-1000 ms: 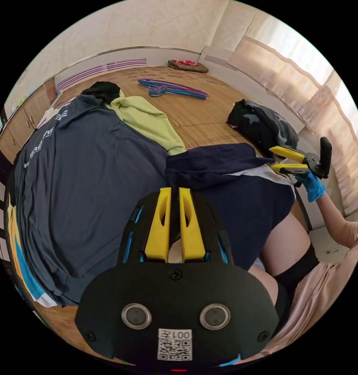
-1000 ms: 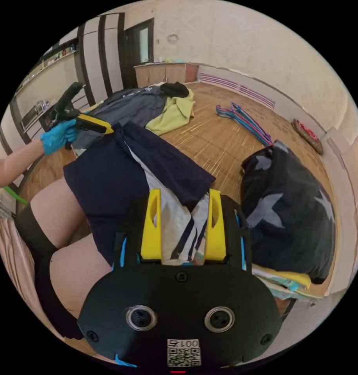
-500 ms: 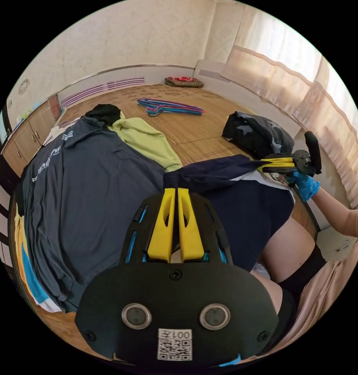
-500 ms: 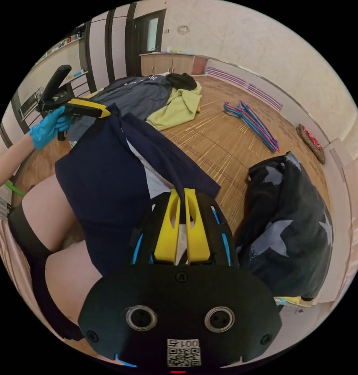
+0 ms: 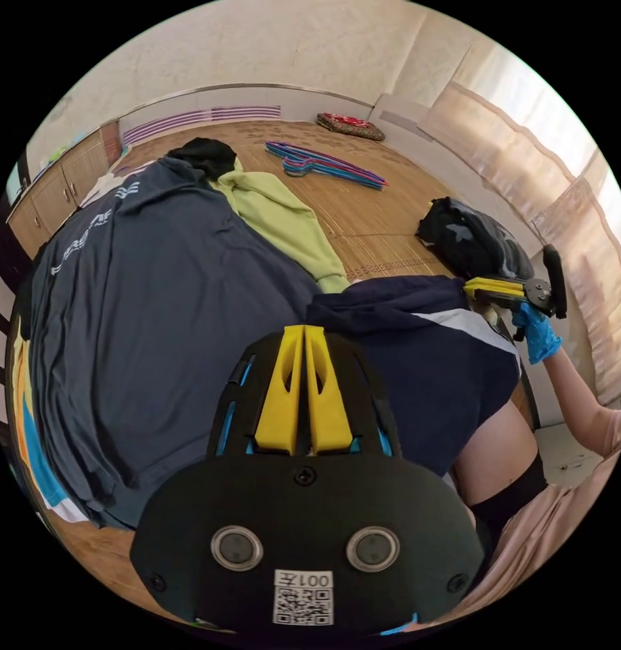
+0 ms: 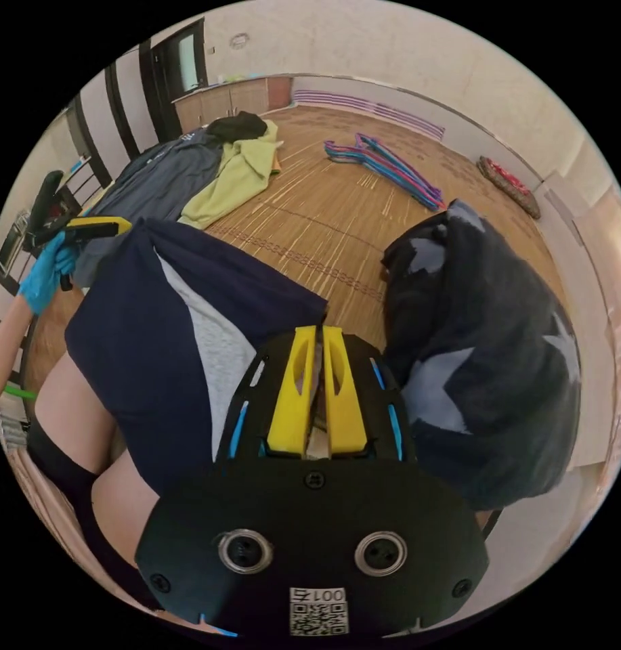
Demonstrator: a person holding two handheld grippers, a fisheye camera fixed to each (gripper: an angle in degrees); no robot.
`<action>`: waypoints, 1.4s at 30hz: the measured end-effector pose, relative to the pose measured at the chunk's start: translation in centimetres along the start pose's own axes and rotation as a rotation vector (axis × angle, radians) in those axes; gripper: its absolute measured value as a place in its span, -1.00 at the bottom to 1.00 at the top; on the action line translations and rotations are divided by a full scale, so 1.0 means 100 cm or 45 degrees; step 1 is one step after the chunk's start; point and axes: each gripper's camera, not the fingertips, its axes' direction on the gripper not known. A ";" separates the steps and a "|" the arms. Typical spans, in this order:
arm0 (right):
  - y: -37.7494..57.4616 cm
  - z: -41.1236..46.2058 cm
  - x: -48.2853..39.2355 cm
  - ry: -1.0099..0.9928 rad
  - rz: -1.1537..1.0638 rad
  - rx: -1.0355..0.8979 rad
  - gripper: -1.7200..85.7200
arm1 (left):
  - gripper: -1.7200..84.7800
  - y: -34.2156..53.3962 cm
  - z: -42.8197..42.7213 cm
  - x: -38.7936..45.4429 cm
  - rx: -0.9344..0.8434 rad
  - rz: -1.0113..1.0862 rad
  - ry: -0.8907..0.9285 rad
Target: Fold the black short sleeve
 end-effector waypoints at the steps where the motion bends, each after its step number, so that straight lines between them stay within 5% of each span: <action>1: 0.004 -0.007 0.000 0.078 -0.018 0.025 -0.94 | -0.99 0.001 -0.004 -0.003 0.014 -0.009 -0.014; 16: 0.101 -0.072 -0.029 -0.249 -0.306 0.060 -0.89 | -0.96 0.080 -0.035 0.046 -0.070 0.375 0.088; 26: 0.201 -0.075 -0.002 -0.360 0.254 0.175 -0.74 | -0.83 0.132 -0.033 0.056 -0.110 0.228 0.118; 42: 0.220 -0.070 0.007 -0.508 0.272 0.170 -0.90 | -0.88 0.138 -0.008 0.053 -0.240 0.181 0.113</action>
